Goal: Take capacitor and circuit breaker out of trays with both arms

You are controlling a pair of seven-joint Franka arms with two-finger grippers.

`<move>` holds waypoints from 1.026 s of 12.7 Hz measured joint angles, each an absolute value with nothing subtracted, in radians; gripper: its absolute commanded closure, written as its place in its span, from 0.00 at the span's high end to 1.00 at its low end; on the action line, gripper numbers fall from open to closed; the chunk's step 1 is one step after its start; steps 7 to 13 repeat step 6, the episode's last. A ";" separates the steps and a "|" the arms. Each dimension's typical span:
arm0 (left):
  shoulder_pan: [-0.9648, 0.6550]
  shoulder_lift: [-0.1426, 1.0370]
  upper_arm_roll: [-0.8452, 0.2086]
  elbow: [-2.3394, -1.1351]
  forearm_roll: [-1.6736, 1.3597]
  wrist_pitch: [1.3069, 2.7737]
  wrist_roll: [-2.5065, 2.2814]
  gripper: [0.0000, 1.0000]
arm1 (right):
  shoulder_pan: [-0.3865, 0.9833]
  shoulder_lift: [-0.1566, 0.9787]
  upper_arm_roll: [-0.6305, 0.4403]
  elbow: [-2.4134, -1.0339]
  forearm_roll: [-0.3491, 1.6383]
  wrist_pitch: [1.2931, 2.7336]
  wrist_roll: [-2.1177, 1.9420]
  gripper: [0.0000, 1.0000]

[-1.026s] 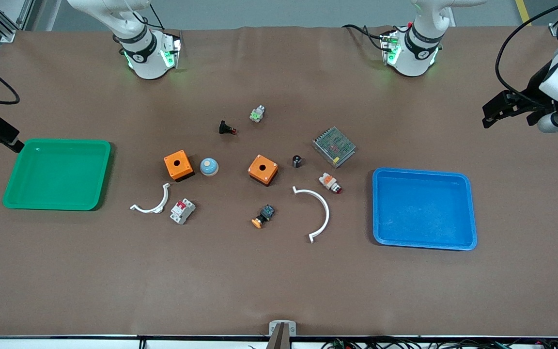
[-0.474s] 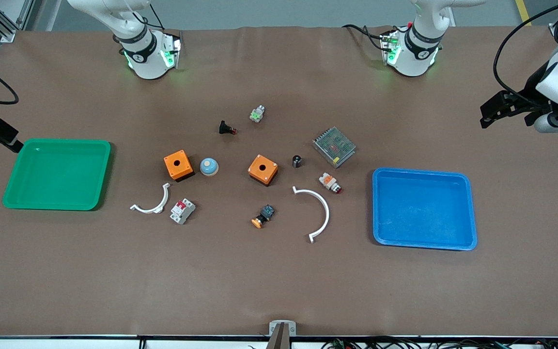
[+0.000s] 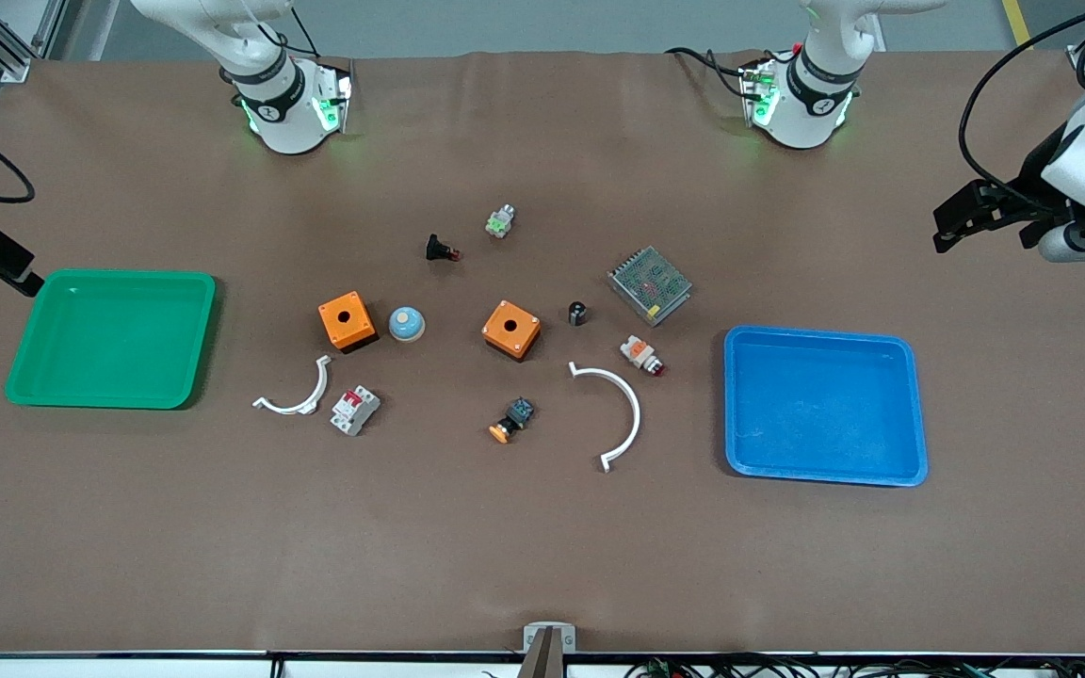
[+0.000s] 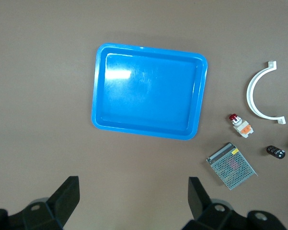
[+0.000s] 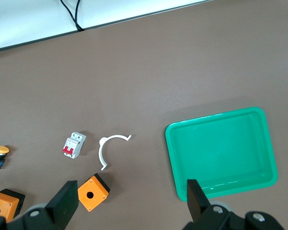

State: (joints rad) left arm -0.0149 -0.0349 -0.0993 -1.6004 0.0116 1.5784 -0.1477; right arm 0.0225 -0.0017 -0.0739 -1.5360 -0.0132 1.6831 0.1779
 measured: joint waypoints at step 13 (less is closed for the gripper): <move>-0.024 -0.035 -0.100 -1.599 0.012 1.578 -0.148 1.00 | 0.022 -0.002 -0.073 -1.536 -0.013 1.678 0.178 1.00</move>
